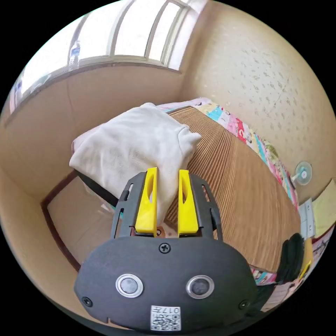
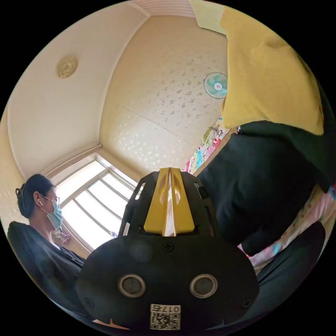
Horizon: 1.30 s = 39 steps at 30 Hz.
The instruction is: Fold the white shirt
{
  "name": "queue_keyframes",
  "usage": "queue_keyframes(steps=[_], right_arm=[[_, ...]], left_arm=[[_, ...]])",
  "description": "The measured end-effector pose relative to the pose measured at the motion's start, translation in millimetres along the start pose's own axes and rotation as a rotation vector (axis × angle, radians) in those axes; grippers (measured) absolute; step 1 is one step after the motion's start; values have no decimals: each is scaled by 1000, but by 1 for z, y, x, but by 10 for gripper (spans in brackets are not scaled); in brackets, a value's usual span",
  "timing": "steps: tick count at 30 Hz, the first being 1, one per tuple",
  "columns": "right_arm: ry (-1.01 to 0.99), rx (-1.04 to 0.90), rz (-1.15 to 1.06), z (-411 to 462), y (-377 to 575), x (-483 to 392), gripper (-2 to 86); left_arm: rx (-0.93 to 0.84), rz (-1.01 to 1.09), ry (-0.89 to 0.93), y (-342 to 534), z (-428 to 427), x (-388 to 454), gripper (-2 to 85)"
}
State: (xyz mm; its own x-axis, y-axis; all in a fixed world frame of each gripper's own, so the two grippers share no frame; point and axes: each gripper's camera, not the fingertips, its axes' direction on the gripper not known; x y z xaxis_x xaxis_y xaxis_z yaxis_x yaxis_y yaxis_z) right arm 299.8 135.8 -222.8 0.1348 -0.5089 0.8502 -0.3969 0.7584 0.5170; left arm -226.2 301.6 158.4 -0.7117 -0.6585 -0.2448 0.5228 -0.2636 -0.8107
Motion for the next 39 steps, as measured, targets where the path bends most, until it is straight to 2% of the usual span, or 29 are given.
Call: queue_keyframes(steps=[1, 3, 5, 8, 11, 13, 15, 18, 22, 24, 25, 27, 31, 35, 39], right_arm=[[15, -2, -16, -1, -1, -1, 2], [98, -63, -104, 6, -2, -5, 3], [172, -150, -145, 23, -2, -6, 3], [154, -206, -205, 45, 2, -9, 4], [105, -163, -194, 54, 3, -2, 4], [68, -138, -170, 57, 3, 6, 4], [73, -143, -191, 65, 6, 10, 4], [190, -221, -312, 84, 15, 3, 4], [339, -383, -449, 122, 34, 1, 4], [353, -501, -539, 152, 53, 5, 6], [348, -526, -560, 160, 59, 6, 6], [341, -608, -603, 193, 77, 13, 9], [250, -696, -575, 249, 102, 28, 23], [164, -838, -473, 333, 139, 69, 102], [278, -958, -323, 391, 168, 127, 129]], left_arm=[[30, -34, 52, 2, -11, -3, 62], [132, -137, 273, 9, -52, -3, 52], [186, -125, 418, 10, -79, 25, 50], [205, 36, 639, 7, -121, 120, 49], [187, 280, 940, 25, -163, 235, 49], [140, 426, 1121, 49, -184, 298, 49], [-10, 553, 1289, 99, -186, 363, 49], [-195, 542, 1421, 198, -160, 395, 50], [-502, 465, 1339, 344, -102, 389, 49], [-743, 539, 1220, 440, -89, 397, 49], [-810, 575, 1199, 461, -89, 402, 49], [-980, 722, 1016, 507, -101, 417, 50], [-958, 835, 852, 460, -133, 420, 57], [-827, 823, 737, 372, -167, 427, 54], [-754, 729, 765, 346, -171, 453, 60]])
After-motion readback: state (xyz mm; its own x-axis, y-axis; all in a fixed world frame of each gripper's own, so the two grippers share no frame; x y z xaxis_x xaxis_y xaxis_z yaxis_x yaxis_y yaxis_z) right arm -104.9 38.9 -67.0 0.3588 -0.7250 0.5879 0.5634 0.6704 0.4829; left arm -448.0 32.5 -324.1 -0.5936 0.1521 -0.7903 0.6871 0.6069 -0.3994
